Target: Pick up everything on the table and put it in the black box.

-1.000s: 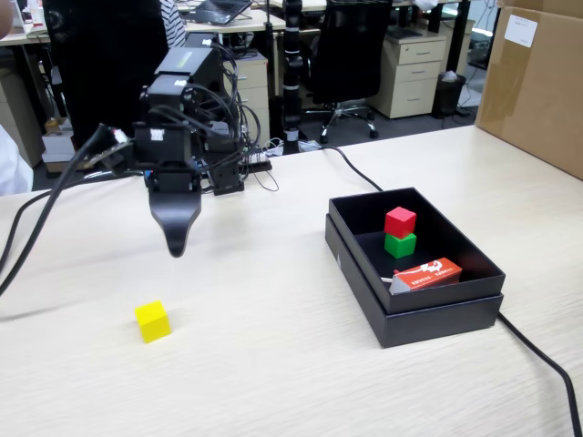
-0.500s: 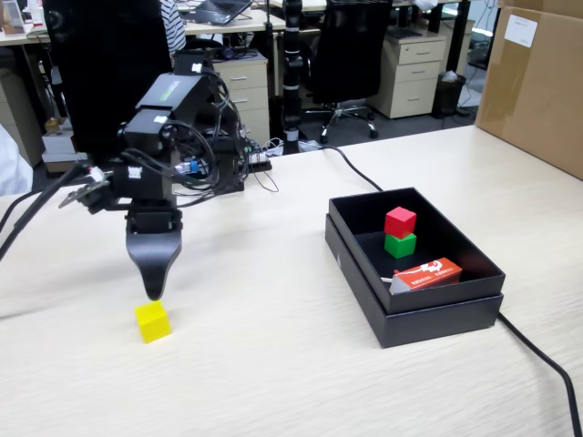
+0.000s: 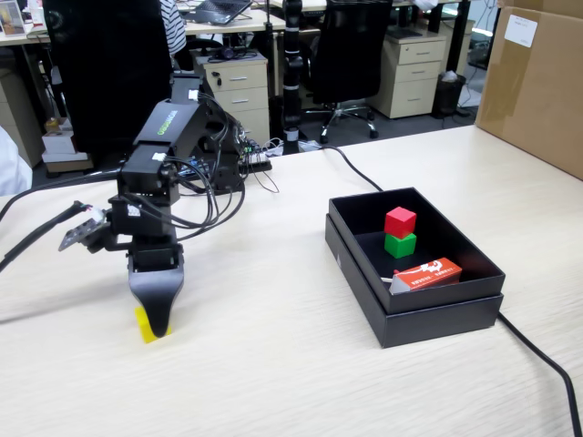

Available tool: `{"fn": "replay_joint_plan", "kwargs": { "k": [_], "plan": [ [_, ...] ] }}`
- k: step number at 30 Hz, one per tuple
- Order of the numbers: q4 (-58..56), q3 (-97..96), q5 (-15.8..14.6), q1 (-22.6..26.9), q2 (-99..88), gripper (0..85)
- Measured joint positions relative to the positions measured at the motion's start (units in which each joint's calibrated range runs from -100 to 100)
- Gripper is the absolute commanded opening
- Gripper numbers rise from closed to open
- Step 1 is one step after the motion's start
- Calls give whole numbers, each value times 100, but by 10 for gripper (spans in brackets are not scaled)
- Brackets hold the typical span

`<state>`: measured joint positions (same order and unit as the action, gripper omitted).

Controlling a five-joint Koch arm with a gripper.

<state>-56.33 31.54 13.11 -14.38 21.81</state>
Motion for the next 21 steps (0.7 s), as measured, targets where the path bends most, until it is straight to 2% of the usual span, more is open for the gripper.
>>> {"fn": "replay_joint_plan", "kwargs": {
  "k": [10, 14, 19, 21],
  "plan": [
    [0, 219, 88, -24, 285, 343],
    [0, 228, 88, -39, 285, 170],
    [0, 228, 88, -54, 285, 17],
    [0, 228, 78, -54, 285, 9]
  ]
}}
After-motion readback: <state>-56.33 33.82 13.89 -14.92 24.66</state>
